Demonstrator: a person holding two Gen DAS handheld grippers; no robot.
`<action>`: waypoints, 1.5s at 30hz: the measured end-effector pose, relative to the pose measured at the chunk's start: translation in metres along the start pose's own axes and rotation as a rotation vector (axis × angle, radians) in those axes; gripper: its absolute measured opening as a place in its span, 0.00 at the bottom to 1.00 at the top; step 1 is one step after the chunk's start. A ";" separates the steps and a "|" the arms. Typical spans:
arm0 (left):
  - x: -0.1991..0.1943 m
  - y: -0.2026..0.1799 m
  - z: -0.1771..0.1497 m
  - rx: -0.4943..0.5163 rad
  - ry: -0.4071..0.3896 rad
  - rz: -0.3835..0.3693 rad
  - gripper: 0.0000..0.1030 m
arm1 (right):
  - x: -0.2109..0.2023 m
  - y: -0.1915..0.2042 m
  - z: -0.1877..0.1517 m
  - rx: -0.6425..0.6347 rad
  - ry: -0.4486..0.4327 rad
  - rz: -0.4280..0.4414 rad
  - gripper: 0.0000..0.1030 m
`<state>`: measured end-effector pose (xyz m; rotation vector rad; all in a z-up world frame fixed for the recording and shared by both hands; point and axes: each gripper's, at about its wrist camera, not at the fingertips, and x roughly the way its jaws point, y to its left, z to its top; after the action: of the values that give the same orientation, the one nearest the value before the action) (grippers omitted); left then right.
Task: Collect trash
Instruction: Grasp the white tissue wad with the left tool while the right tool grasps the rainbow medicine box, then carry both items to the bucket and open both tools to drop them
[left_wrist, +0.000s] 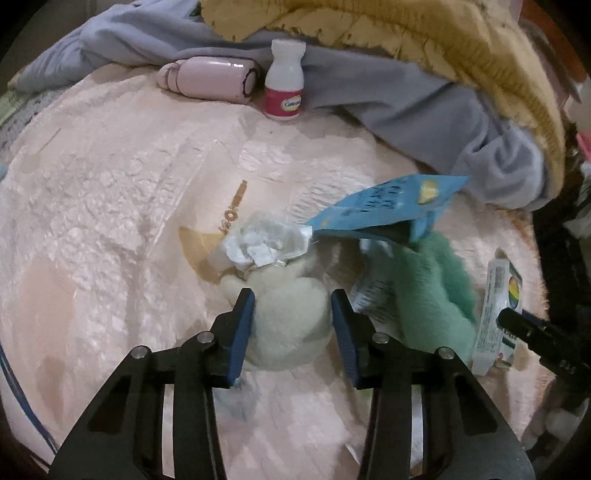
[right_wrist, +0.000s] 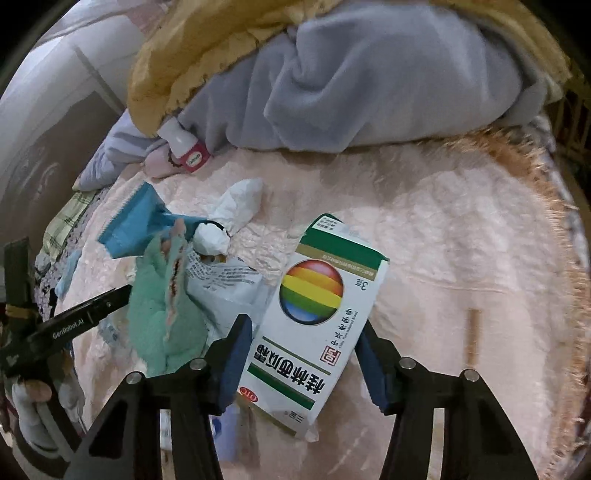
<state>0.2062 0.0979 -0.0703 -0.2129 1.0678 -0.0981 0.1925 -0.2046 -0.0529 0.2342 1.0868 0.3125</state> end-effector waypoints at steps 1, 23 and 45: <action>-0.007 -0.001 -0.002 0.002 -0.013 -0.002 0.38 | -0.011 -0.001 -0.002 -0.002 -0.012 0.006 0.51; -0.129 -0.148 -0.087 0.261 -0.174 -0.173 0.38 | -0.171 -0.031 -0.102 -0.056 -0.140 -0.001 0.51; -0.123 -0.325 -0.152 0.508 -0.129 -0.341 0.38 | -0.270 -0.152 -0.178 0.143 -0.233 -0.156 0.52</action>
<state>0.0211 -0.2157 0.0362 0.0613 0.8396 -0.6459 -0.0618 -0.4383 0.0399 0.3041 0.8909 0.0648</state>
